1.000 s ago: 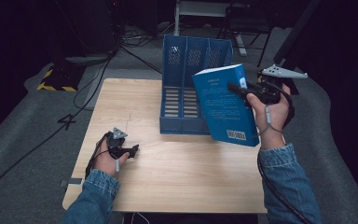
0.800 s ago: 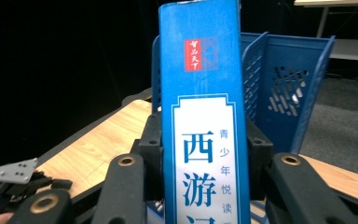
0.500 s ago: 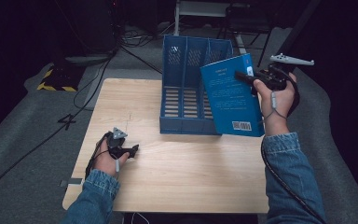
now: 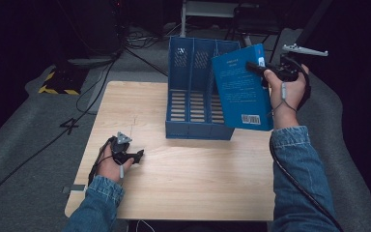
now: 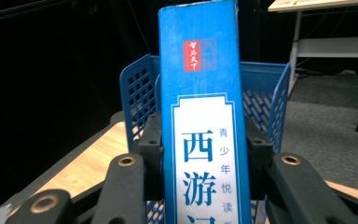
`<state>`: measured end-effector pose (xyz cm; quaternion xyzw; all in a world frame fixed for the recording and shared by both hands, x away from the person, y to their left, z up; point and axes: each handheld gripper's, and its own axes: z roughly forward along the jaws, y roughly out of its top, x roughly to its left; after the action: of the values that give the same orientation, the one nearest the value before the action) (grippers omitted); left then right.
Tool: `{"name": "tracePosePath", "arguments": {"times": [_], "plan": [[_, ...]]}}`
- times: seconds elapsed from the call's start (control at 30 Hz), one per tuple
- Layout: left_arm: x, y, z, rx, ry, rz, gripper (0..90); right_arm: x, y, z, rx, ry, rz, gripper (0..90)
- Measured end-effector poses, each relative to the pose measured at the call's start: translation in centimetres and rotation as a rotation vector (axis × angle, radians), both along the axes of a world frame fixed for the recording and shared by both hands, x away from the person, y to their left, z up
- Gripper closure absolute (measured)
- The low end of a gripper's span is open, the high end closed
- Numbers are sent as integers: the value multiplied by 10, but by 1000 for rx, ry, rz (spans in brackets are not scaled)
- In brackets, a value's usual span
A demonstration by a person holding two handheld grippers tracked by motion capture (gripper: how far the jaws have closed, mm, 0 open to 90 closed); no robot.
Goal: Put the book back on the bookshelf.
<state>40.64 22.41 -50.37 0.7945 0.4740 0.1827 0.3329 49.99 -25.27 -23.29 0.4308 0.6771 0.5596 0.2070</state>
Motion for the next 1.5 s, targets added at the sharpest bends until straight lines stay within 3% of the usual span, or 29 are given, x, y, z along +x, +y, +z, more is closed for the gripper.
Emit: {"name": "tracePosePath", "arguments": {"times": [0.4, 0.67, 0.8, 1.0, 1.17, 1.3, 1.5], "plan": [[0, 0, 0, 0, 0, 0, 249, 31, -10, -8, 41, 39, -97, 617], [0, 0, 0, 0, 0, 0, 249, 39, -7, -5, 59, 42, -155, 617], [0, 0, 0, 2, 0, -2, 249, 39, -11, -3, 85, 38, -165, 617], [0, 0, 0, 1, 1, -2, 249, 38, -17, 2, 84, 33, -177, 616], [0, 0, 0, 0, 1, -1, 249, 40, -8, 2, 78, 29, -180, 616], [0, 0, 0, 2, 0, -1, 249, 46, 12, -2, 65, 33, -164, 616], [0, 0, 0, 1, 0, -2, 249, 55, 34, -7, 86, 10, -137, 616]]}}
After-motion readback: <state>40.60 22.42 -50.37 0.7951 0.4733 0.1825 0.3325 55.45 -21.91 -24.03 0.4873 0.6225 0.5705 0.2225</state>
